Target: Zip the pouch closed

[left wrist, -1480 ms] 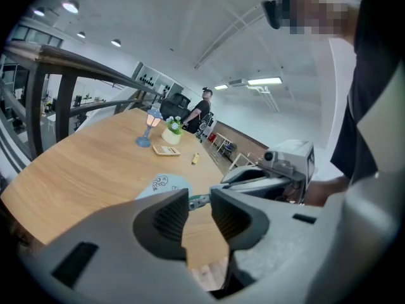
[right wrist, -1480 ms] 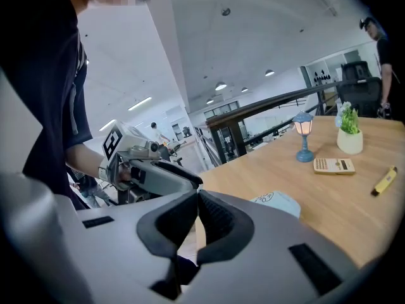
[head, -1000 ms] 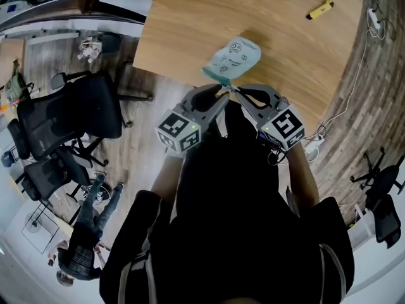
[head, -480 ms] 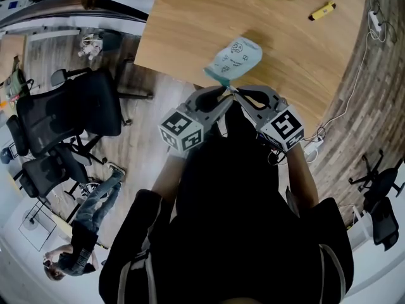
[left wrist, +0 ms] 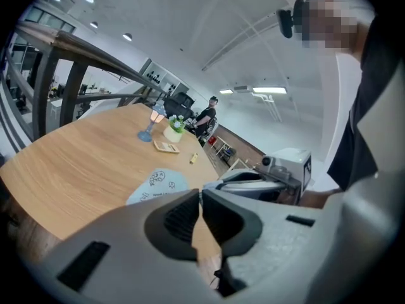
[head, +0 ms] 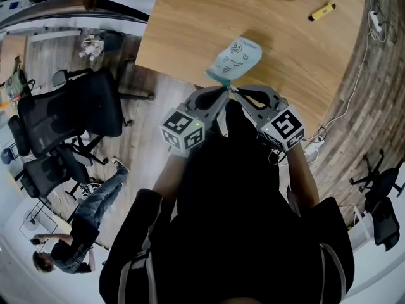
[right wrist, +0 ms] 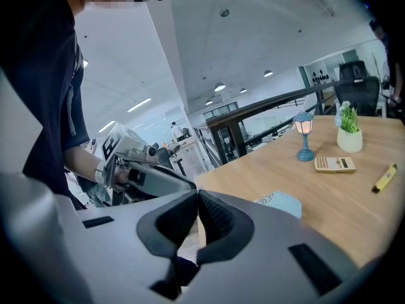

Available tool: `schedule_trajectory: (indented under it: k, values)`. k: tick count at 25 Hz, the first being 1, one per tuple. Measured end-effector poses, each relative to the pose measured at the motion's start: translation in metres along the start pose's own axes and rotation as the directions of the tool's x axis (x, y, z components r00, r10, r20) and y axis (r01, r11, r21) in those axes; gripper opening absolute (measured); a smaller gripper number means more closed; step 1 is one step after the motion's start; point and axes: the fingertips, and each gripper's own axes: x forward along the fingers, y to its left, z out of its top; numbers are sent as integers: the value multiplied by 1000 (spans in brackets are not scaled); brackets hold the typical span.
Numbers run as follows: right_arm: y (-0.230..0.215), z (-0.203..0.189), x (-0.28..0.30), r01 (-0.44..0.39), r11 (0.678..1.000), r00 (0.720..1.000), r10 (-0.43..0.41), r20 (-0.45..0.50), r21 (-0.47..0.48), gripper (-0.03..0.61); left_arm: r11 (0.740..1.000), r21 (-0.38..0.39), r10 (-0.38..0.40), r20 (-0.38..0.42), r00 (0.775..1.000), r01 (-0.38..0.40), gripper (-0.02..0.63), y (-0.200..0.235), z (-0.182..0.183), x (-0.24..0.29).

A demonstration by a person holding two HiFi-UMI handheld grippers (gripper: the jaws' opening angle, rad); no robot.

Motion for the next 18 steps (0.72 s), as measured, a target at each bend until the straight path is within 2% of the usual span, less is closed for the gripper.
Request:
schedule_trajectory:
  k: [7, 18]
  values:
    - [1, 0, 0, 17, 1000, 1000, -17, 2, -5, 23, 999, 29, 27, -16, 1000, -27, 3, 1, -1, 2]
    - [1, -2, 0, 32, 999, 999, -32, -14, 3, 20, 999, 44, 28, -46, 999, -26, 3, 2, -4, 3]
